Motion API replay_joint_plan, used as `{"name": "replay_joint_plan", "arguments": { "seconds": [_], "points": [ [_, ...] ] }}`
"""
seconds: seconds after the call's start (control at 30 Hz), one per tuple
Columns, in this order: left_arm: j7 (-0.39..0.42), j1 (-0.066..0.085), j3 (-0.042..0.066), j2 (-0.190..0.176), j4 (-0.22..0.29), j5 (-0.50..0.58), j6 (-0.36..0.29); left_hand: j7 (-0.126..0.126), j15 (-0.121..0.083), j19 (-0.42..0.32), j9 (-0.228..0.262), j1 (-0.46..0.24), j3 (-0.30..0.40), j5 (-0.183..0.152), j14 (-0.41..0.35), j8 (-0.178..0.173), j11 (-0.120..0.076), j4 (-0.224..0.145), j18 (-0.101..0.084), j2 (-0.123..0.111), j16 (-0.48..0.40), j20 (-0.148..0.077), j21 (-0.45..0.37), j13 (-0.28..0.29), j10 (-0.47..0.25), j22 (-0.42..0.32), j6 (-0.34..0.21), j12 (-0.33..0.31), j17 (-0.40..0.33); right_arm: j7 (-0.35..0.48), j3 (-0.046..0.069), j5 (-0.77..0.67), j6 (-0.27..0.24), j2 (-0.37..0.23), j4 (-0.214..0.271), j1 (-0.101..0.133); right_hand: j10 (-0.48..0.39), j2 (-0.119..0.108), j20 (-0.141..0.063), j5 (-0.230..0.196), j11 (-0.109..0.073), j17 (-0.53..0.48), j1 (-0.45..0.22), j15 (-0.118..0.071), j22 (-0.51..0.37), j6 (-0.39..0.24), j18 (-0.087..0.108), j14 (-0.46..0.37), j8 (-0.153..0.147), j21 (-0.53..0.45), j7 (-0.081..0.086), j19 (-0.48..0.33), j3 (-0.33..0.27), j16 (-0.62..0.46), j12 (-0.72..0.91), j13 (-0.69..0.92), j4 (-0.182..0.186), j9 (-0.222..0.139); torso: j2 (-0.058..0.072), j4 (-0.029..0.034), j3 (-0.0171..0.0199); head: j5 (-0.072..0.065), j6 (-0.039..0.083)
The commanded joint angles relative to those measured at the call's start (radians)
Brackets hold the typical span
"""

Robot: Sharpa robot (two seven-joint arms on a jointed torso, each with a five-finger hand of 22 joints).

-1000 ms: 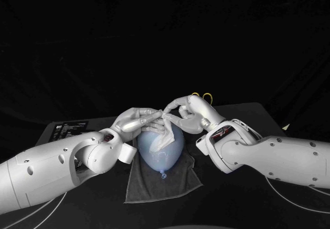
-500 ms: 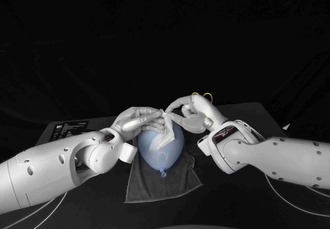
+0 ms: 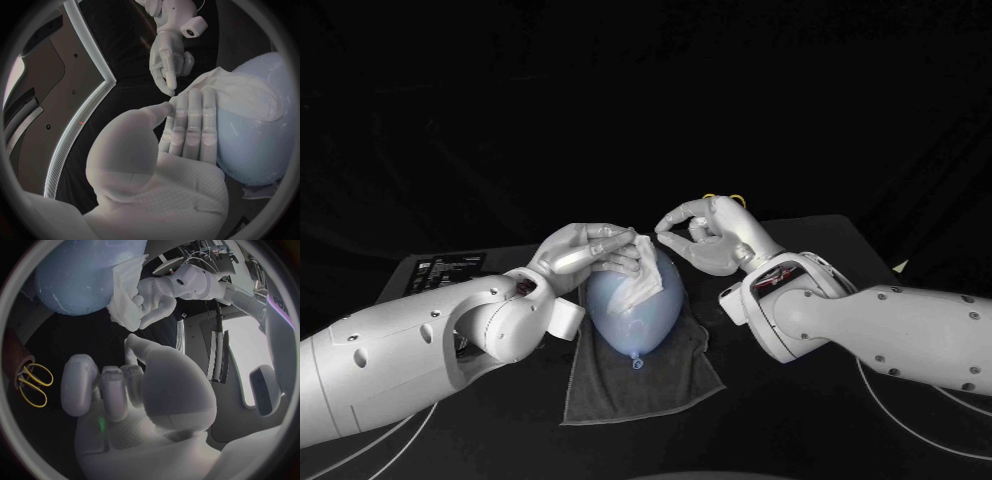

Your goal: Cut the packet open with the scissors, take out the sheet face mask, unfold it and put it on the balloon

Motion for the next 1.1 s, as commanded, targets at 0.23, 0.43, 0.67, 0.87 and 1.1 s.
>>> {"name": "replay_joint_plan", "arguments": {
  "seconds": [0.23, 0.43, 0.67, 0.87, 1.1],
  "points": [
    [0.013, 0.001, 0.001, -0.002, 0.003, -0.004, -0.013, 0.004, -0.003, -0.014, 0.109, -0.020, 0.066, 0.002, 0.004, 0.007, 0.001, -0.053, 0.009, 0.007, 0.009, 0.001, 0.017, 0.004, 0.004, 0.008, 0.003, 0.009, 0.005, 0.019, 0.001, 0.007, 0.003, -0.003, 0.005, 0.000, 0.066, 0.007, -0.004, 0.007, -0.006, 0.263, -0.011, -0.010, 0.186, 0.000, -0.009, 0.105, 0.014, -0.007, 0.001, 0.006, 0.007, 0.004, -0.004, 0.213, 0.001, 0.034, 0.000, -0.0001, -0.0002, 0.002, 0.001],
    [0.008, 0.001, 0.001, 0.000, 0.005, -0.001, 0.005, 0.006, 0.000, -0.023, 0.121, -0.034, 0.053, 0.001, -0.002, 0.005, 0.003, -0.037, 0.009, 0.023, 0.012, 0.006, 0.017, 0.005, -0.002, 0.010, -0.009, 0.007, 0.009, 0.049, 0.001, -0.003, 0.023, 0.011, 0.003, 0.000, 0.017, -0.076, 0.010, 0.006, 0.031, 0.263, -0.122, 0.018, 0.173, -0.114, -0.003, 0.105, -0.049, -0.056, 0.046, -0.013, -0.065, 0.004, -0.080, 0.157, 0.061, 0.006, 0.000, 0.0001, 0.0000, 0.003, 0.004],
    [0.007, 0.001, 0.001, 0.002, 0.007, -0.001, 0.024, 0.008, 0.002, -0.028, 0.123, -0.033, 0.040, 0.001, -0.008, 0.001, 0.005, -0.034, 0.009, 0.028, 0.011, 0.009, 0.014, 0.004, -0.007, 0.009, -0.017, 0.004, 0.010, 0.029, 0.000, -0.062, 0.067, 0.040, -0.018, 0.000, 0.001, -0.108, 0.028, 0.006, 0.054, 0.263, -0.129, 0.040, 0.169, -0.145, -0.001, 0.105, -0.087, -0.070, 0.069, -0.021, -0.113, 0.004, -0.097, 0.145, 0.073, -0.014, 0.001, 0.0008, -0.0008, 0.003, 0.006],
    [0.007, 0.001, 0.001, 0.002, 0.008, 0.000, 0.027, 0.007, 0.002, -0.029, 0.124, -0.030, 0.038, 0.002, -0.009, 0.001, 0.005, -0.036, 0.010, 0.030, 0.011, 0.009, 0.014, 0.004, -0.008, 0.010, -0.018, 0.004, 0.011, 0.016, 0.000, -0.084, 0.086, 0.055, -0.031, -0.002, 0.001, -0.109, 0.030, 0.006, 0.055, 0.263, -0.129, 0.041, 0.168, -0.144, -0.001, 0.105, -0.088, -0.072, 0.069, -0.021, -0.117, 0.004, -0.098, 0.145, 0.075, -0.015, 0.001, 0.0010, -0.0007, 0.004, 0.004],
    [0.009, 0.001, 0.001, 0.003, 0.008, 0.003, 0.023, 0.006, 0.001, -0.028, 0.124, -0.027, 0.037, 0.002, -0.009, 0.000, 0.004, -0.037, 0.011, 0.031, 0.012, 0.009, 0.015, 0.004, -0.008, 0.010, -0.018, 0.004, 0.011, 0.003, 0.000, -0.094, 0.091, 0.062, -0.041, -0.006, 0.001, -0.101, 0.033, 0.007, 0.052, 0.263, -0.115, 0.041, 0.170, -0.125, -0.001, 0.105, -0.086, -0.067, 0.065, -0.020, -0.125, 0.004, -0.095, 0.146, 0.076, -0.017, 0.000, 0.0001, 0.0000, 0.005, 0.002]
  ]
}}
